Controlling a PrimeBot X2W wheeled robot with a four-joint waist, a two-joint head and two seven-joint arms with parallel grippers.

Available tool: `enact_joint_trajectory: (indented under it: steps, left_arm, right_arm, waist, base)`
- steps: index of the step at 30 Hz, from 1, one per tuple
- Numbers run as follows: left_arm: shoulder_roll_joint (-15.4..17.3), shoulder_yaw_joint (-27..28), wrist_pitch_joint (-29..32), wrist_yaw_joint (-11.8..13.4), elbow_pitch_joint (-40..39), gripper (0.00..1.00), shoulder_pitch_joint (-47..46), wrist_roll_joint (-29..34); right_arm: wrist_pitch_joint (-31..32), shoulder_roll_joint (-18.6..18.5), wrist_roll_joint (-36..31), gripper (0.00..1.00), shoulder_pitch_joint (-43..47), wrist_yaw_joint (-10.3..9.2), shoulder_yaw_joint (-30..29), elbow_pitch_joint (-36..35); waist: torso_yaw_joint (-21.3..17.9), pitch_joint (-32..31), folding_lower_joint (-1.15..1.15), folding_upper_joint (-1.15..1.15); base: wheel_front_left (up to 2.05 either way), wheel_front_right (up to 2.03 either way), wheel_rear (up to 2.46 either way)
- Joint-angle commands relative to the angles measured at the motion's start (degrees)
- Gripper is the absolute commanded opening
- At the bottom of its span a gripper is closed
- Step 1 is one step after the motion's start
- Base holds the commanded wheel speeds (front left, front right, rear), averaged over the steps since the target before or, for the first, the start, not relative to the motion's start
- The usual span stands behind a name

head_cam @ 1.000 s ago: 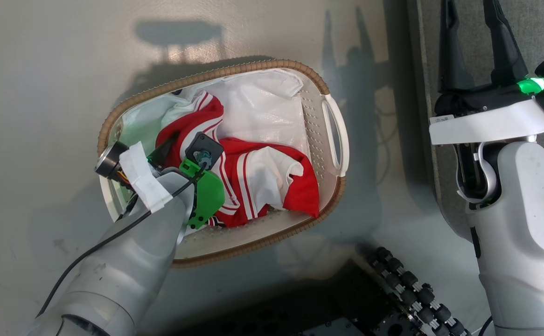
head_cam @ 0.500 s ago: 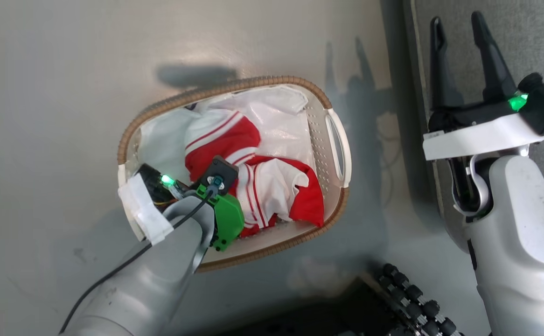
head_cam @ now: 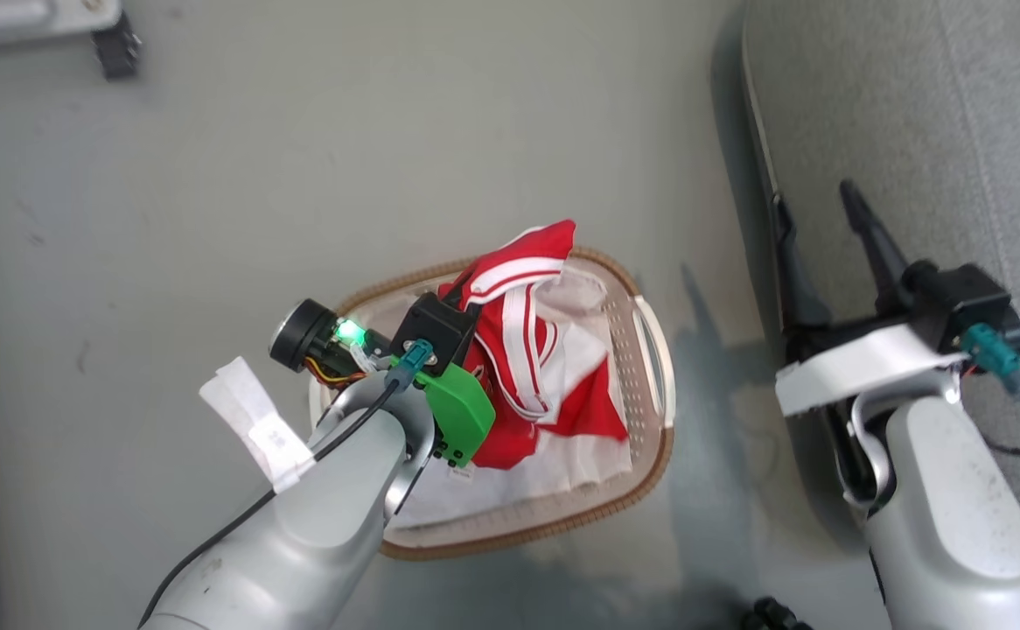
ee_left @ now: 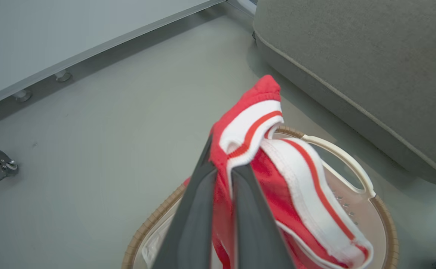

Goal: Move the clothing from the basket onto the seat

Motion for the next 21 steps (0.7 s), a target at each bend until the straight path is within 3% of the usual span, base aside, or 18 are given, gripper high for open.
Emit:
enact_joint_trajectory:
  steps: [1,10,21]
  left_arm:
    - [0.7,0.2,-0.3,0.0,-1.8,0.00,1.7,0.5]
    - [5.2,1.5,0.7,-1.1,-12.0,0.00,0.7,1.0]
    - [9.8,2.9,7.3,-1.2,-20.9,0.00,-8.0,2.0]
  right_arm:
    - [-0.3,-0.2,-0.5,1.00,2.0,-0.06,0.3,0.6]
    - [-0.3,-0.2,-1.3,1.00,8.5,-0.06,3.1,2.9]
    - [-0.3,-0.2,0.0,1.00,8.8,-0.06,10.0,1.9]
  waist:
    - [3.9,-11.4,0.00,0.54]
    - [4.3,-23.3,0.00,0.54]
    - [3.4,-27.4,0.00,0.54]
  base:
    - [0.00,0.00,0.00]
    - [0.00,0.00,0.00]
    - [0.00,0.00,0.00]
